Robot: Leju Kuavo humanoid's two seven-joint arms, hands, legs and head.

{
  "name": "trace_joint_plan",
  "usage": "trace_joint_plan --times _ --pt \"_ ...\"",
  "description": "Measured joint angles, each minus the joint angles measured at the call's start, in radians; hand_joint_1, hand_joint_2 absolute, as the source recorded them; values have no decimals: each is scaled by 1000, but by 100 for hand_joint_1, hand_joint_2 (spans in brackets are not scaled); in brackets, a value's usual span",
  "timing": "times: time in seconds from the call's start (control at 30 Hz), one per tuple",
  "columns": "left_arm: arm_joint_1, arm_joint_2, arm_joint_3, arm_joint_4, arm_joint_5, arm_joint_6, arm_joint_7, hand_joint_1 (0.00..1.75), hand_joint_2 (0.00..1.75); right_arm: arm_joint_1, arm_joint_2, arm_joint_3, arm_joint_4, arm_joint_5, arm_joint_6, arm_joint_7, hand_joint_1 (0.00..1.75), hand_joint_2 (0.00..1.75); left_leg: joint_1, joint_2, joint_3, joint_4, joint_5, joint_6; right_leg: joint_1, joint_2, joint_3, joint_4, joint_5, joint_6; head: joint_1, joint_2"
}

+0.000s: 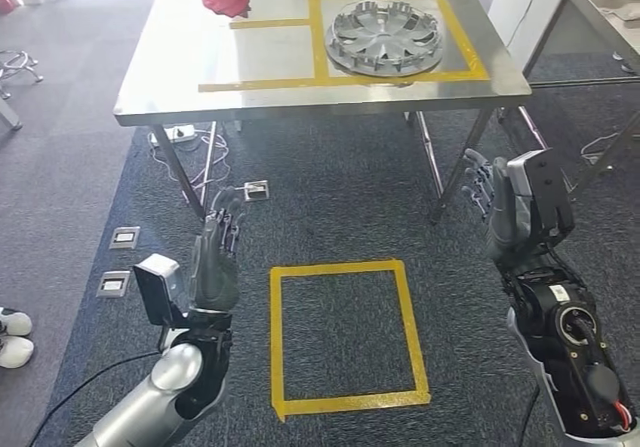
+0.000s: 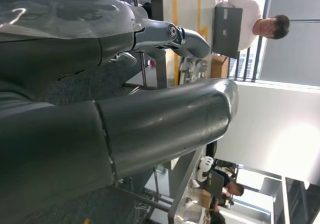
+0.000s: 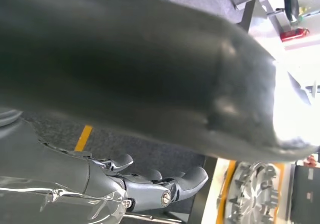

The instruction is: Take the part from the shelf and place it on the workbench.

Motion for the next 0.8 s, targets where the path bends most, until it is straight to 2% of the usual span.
trace_joint_plan --times 0.03,0.07,0.1,0.13,0.2,0.23,0.3,0.37,0.4,0.43,0.5,0.53,0.57,0.6,0.63,0.7,0.73,0.77,0.8 --pt "1 1 0 1 0 0 0 0 0 1 0 0 0 -3 0 0 0 0 1 -1 -14 31 -5 -1 0 7 -4 1 2 0 -4 0" --pt "1 1 0 1 0 0 0 0 0 2 0 1 0 -4 0 0 0 0 3 -1 -8 21 11 -2 0 15 -6 3 4 1 -8 0" --pt "1 1 0 2 0 -1 0 0 0 2 0 1 0 -4 -1 0 0 0 5 -5 19 -29 41 -1 -1 24 -8 5 4 3 -12 0" --pt "0 2 0 2 0 -1 0 0 0 2 0 2 0 -4 -1 0 0 0 8 -16 58 -103 77 1 -1 32 -10 8 4 5 -17 0" --pt "-1 2 -1 2 -1 -1 0 0 0 2 0 2 0 -4 -1 0 0 0 11 -45 119 -224 117 5 1 49 -18 17 3 14 -23 0" --pt "-1 2 -1 2 -1 -2 -1 0 0 2 0 3 0 -5 -1 0 0 0 11 -53 132 -249 121 8 1 57 -23 20 4 19 -22 0" --pt "-2 1 -1 2 -1 -2 -2 0 0 4 0 2 0 -5 -2 -1 0 0 9 -43 132 -254 121 15 -2 72 -29 20 9 33 -20 0" --pt "-5 -1 -1 2 -1 -3 -3 0 0 6 -1 1 0 -5 -4 -1 0 0 9 -26 133 -259 126 25 -4 54 -40 40 -5 44 -16 0" --pt "-7 -2 -1 2 -1 -4 -4 0 0 6 -1 0 0 -5 -4 -2 0 0 11 -17 134 -262 128 30 -4 36 -56 77 -28 50 -10 0" --pt "-7 -3 -1 3 -1 -4 -5 0 0 6 -1 0 0 -5 -4 -2 0 0 11 -8 134 -263 129 33 -4 14 -81 136 -61 54 -3 0" --pt "-6 -3 -1 4 -1 -4 -6 0 0 9 -1 0 0 -5 -4 -3 0 0 9 10 132 -263 129 36 -6 -3 -142 277 -125 61 10 0" --pt "-5 -3 -1 5 -1 -5 -6 0 0 11 -1 0 0 -5 -4 -3 0 0 9 20 132 -263 129 36 -7 -5 -160 320 -138 63 14 0" --pt "-5 -3 -2 6 -1 -5 -6 0 0 13 -1 0 0 -5 -5 -3 0 0 9 29 132 -263 129 36 -8 -7 -161 327 -132 64 18 0" --pt "-5 -4 -2 6 -1 -5 -6 0 0 14 -1 0 0 -6 -5 -3 0 0 9 38 133 -263 128 36 -8 -11 -141 291 -107 63 23 0" --pt "-6 -4 -2 6 -1 -5 -7 0 0 14 -1 0 0 -6 -5 -3 0 0 9 46 134 -263 127 34 -7 -22 -105 222 -72 61 27 0" --pt "-7 -5 -2 6 -1 -5 -8 0 0 12 -1 -1 0 -6 -5 -4 0 0 4 60 137 -262 125 29 0 -61 -33 80 -20 52 36 0" --pt "-8 -5 -2 6 -1 -5 -8 0 0 10 -1 -1 0 -6 -5 -4 0 0 2 67 138 -261 124 25 5 -74 -15 40 -10 45 38 0" --pt "-9 -5 -2 7 -1 -5 -9 0 0 10 -1 -1 0 -6 -5 -4 0 0 0 75 138 -261 124 21 9 -76 -11 26 -10 38 39 0" --pt "-9 -5 -2 7 0 -5 -10 0 0 10 -1 -1 0 -6 -5 -4 0 0 -1 84 138 -262 124 16 11 -66 -14 23 -9 31 38 0"
